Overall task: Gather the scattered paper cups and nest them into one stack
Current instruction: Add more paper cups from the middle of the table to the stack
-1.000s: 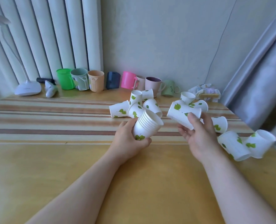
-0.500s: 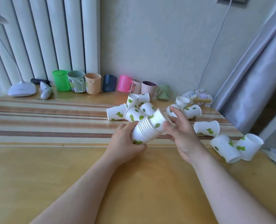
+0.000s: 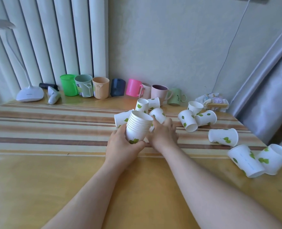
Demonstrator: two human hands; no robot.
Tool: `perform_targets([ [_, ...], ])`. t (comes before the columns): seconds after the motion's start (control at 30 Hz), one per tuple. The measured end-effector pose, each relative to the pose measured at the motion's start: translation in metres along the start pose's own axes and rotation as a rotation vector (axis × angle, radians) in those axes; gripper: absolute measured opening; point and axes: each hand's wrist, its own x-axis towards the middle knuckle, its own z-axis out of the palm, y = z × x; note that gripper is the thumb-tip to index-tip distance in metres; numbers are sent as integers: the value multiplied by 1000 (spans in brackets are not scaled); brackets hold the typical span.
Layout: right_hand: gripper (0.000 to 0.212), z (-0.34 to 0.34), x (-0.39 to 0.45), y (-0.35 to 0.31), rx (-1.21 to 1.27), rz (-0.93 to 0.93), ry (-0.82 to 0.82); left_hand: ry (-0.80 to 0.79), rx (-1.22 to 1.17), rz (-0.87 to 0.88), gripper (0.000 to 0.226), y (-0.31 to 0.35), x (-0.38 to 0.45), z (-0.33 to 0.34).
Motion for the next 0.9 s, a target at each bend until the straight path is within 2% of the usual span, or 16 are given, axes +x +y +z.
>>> perform_targets([
  [0.07,51,2,-2,0,-156,-56,96,10,-10,-12,47,-1,0,1],
  [0.17,48,2,-4,8,-179,-106,170,20,-4,-24,42,2,-1,2],
  [0.3,49,-1,-10,7,-175,-240,132,38,3,-52,41,7,0,4],
  [0.43,52,-9,-9,-6,-77,-257,26,31,9,-57,47,7,-2,3],
  [0.5,63,-16,-10,-9,-35,-241,4,23,3,-52,49,7,-3,2],
  [0.6,94,-26,-12,1,-50,-170,-66,8,6,-43,54,8,-4,1],
  [0.67,92,-31,-14,17,-62,-85,-123,-2,19,-48,56,8,-5,0],
  [0.73,69,-36,-20,32,158,15,-126,-21,46,-55,53,8,-5,0],
  [0.8,43,-44,-26,42,651,144,-51,-29,76,-51,54,8,-5,0],
  [0.9,32,-59,-26,44,1340,316,-37,-42,97,-30,55,8,-5,1],
])
